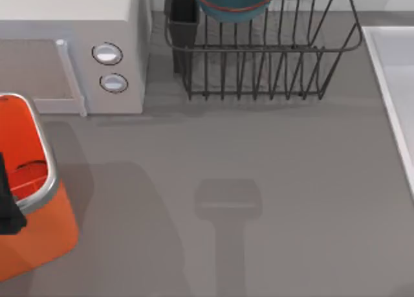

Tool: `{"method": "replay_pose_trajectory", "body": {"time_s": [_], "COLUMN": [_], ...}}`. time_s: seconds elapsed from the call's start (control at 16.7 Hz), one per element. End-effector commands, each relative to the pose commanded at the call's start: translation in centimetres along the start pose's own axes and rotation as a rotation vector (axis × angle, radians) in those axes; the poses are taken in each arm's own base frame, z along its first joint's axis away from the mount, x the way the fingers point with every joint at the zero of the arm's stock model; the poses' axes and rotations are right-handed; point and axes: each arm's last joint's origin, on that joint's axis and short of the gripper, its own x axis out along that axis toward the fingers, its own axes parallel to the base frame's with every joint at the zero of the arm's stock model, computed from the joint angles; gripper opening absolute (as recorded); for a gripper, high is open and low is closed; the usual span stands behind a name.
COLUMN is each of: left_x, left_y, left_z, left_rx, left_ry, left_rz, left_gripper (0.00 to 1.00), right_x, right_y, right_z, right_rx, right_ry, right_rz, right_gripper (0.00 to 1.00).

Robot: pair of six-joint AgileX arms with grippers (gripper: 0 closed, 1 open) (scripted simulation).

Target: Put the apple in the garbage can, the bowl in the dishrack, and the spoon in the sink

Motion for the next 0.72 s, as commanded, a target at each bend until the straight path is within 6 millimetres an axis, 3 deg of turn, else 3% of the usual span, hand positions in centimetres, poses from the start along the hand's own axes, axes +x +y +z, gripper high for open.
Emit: {"method": "replay_pose_trajectory", "body": {"time_s": [0.24, 0.54, 0.72], "left_x": [0.0, 0.0, 0.0], "left_y": [0.0, 0.0, 0.0], "left_z": [0.0, 0.0, 0.0], "left_rx": [0.0, 0.0, 0.0], "left_ry": [0.0, 0.0, 0.0], "left_rz": [0.0, 0.0, 0.0], "left_gripper": [1.0, 1.0, 1.0], "right_x": [3.4, 3.7, 3.7], "right_y": [0.2, 0.2, 0.2], "right_z": [-0.4, -0.5, -0.5], "right_rx": [0.0, 0.0, 0.0], "right_ry": [0.006, 0.008, 0.008], "right_rz": [0.003, 0.004, 0.004], "right_gripper": [1.0, 1.0, 0.77]}}
